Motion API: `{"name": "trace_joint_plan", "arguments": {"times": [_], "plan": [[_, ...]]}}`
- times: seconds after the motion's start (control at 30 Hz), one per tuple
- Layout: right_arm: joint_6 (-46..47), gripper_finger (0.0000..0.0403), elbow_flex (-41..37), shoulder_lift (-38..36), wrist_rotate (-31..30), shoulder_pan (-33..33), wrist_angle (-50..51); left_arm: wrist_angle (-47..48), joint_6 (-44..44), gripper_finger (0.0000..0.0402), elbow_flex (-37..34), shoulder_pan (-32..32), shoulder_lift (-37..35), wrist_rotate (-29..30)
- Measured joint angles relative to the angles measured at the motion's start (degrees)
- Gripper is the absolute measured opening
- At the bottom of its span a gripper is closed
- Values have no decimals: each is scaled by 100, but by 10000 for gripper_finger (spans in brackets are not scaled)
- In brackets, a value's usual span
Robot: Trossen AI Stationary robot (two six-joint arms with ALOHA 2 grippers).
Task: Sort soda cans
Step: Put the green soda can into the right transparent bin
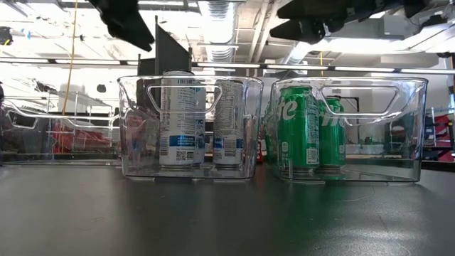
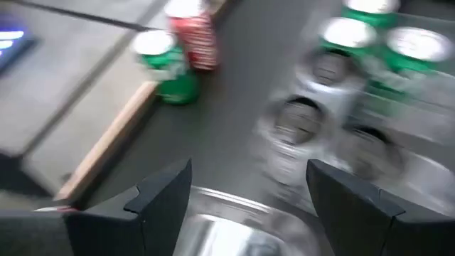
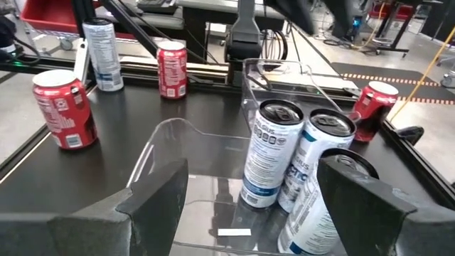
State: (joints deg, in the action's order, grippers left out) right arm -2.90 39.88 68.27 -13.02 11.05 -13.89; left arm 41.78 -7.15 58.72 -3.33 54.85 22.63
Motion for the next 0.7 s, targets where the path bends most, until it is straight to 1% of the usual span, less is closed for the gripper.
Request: {"name": "trace_joint_plan", "arguments": {"times": [0.07,0.13,0.2,0.3,0.47,0.6,0.7], "plan": [[-2,330,0,0,1,0,0,132,-30,271,2,228,-16,-384],[-2,330,0,0,0,3,-2,327,-130,271,1,457,-7,-642],[-2,330,0,0,0,7,0,470,-291,271,2,702,61,-718],[-1,330,0,0,0,11,-2,573,-463,271,-2,1086,155,-654],[33,330,0,0,0,11,-2,531,-590,266,-2,1729,336,-295],[52,330,0,0,-2,11,-9,655,-1068,260,-2,2016,424,-371],[50,330,0,0,-2,11,-7,1012,-1580,255,69,2225,446,-538]]}}
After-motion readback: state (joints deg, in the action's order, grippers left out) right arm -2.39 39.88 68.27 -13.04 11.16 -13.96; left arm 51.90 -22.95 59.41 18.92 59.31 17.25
